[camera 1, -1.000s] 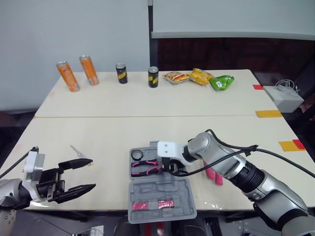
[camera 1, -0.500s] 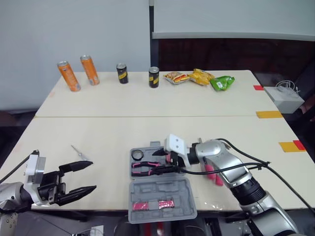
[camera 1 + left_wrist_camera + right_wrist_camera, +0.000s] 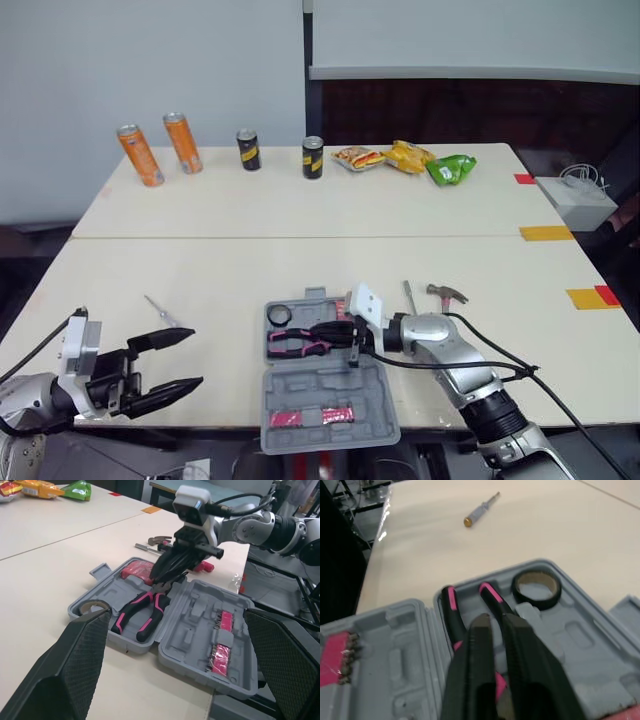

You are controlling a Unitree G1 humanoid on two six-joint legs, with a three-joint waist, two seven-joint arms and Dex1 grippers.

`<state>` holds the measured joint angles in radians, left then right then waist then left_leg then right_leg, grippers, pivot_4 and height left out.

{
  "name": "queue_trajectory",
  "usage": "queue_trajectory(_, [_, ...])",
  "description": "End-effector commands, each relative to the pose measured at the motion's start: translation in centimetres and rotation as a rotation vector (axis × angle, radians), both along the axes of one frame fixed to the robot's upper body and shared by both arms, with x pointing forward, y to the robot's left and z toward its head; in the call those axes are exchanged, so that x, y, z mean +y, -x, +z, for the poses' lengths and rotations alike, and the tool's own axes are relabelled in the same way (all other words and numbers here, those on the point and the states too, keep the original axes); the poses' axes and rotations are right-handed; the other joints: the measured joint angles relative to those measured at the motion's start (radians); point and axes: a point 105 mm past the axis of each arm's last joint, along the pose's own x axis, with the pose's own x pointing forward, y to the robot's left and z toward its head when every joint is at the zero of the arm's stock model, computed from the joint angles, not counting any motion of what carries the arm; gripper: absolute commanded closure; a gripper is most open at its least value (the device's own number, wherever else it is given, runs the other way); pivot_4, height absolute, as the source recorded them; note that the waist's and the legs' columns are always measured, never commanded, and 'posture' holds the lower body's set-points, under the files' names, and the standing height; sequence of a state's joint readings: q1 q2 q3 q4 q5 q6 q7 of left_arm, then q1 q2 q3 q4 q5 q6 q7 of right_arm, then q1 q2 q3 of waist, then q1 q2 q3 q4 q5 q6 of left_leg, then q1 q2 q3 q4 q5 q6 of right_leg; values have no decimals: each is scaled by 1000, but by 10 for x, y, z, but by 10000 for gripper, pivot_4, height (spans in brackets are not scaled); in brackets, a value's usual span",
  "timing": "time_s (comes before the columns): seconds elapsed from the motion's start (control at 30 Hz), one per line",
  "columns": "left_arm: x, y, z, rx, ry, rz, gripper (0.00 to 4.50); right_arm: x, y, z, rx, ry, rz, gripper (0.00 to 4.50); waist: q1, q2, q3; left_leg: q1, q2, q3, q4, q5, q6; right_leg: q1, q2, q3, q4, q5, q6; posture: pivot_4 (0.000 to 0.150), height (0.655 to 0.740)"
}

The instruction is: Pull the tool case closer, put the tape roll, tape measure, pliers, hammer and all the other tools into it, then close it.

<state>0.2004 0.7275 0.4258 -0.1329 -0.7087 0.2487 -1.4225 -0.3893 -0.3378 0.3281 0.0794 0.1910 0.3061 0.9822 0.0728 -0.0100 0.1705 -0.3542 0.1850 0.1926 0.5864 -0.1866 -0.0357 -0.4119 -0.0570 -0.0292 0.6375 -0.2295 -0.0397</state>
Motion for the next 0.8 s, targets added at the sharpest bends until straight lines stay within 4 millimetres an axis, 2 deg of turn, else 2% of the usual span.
queue_trajectory(0.03, [-1, -1, 3, -23, -5, -9, 0, 3, -5, -4, -31, 28, -2, 44494, -1, 0, 0, 0, 0, 0, 0, 0, 0, 0, 0, 0, 0, 0, 0, 1500, 7400])
queue_trajectory(0.13, [-1, -1, 2, -23, -5, -8, 0, 0, -4, -23, -21, 104, 8, 44494, -2, 0, 0, 0, 0, 0, 0, 0, 0, 0, 0, 0, 0, 0, 0, 1500, 7400])
queue_trajectory(0.23, [-1, -1, 1, -22, -4, -5, 0, -7, 1, -51, 0, 225, 29, 44494, -7, -1, -1, 0, 0, 0, 0, 0, 0, 0, 0, 0, 0, 0, 0, 1500, 7400])
queue_trajectory(0.43, [-1, -1, -2, -14, -7, 5, 0, -23, 11, -97, 61, 471, 74, 44494, -19, -1, -11, 9, 0, 0, 0, 0, 0, 9, 0, 0, 0, 0, 0, 1500, 7400])
queue_trajectory(0.5, [-2, -1, -3, -11, -8, 9, 0, -26, 15, -107, 83, 517, 84, 44494, -20, 1, -18, 19, 0, 0, -3, 0, 0, 18, 0, 0, -1, -2, 2, 1500, 7400])
queue_trajectory(0.53, [-2, -2, -4, -10, -9, 10, 0, -27, 16, -112, 92, 536, 87, 44494, -19, -2, -21, 24, -1, 0, -6, 0, 0, 22, 0, 1, -2, -7, 8, 1500, 7400])
queue_trajectory(0.63, [-1, -2, -5, -6, -10, 14, 0, -30, 20, -121, 114, 578, 98, 44494, -16, -4, -25, 42, -3, -3, -10, -1, -1, 36, 0, 1, -7, -8, 9, 1500, 7400])
queue_trajectory(0.8, [-1, -3, -7, 0, -12, 19, 0, -32, 25, -131, 156, 618, 104, 44494, -18, -6, -33, 46, -9, -7, -11, -1, -1, 39, 0, 4, -9, -9, 10, 1500, 7400])
